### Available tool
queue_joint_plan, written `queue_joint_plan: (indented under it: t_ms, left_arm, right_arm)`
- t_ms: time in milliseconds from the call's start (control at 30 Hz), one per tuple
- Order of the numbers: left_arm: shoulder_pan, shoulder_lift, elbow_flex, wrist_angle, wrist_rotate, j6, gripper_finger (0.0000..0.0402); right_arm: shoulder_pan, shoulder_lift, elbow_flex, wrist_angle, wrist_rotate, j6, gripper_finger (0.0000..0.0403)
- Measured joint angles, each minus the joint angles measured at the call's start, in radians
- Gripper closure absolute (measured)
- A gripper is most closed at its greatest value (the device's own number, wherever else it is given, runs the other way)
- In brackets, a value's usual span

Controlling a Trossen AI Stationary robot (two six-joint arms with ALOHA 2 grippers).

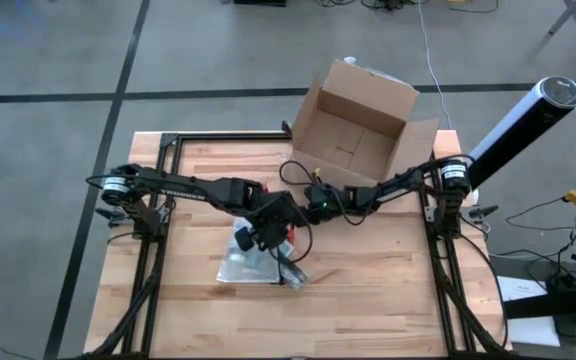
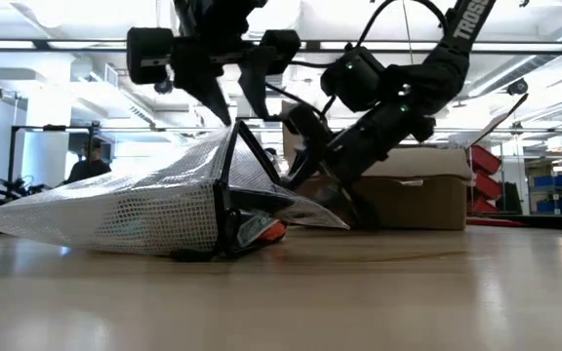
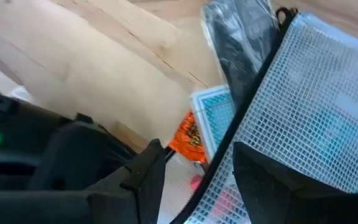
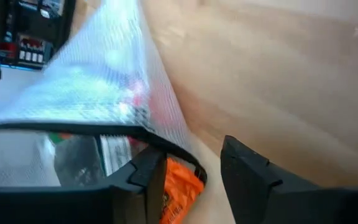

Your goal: Unpack boxes

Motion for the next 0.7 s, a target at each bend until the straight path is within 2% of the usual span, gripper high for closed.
queue_joint_plan:
  t_ms: [333, 700]
  left_arm:
    - [0.000, -0.001, 0.042, -0.003, -0.002, -0.012, 0.0237]
    - [0.000, -0.001, 0.042, -0.006, -0.001, -0.015, 0.0235]
  right_arm:
    - [0.002, 0.000, 0.003, -0.012, -0.052, -0.021, 0.0328]
    - [0.002, 0.034, 0.010, -0.004, -0.062, -0.029, 0.0335]
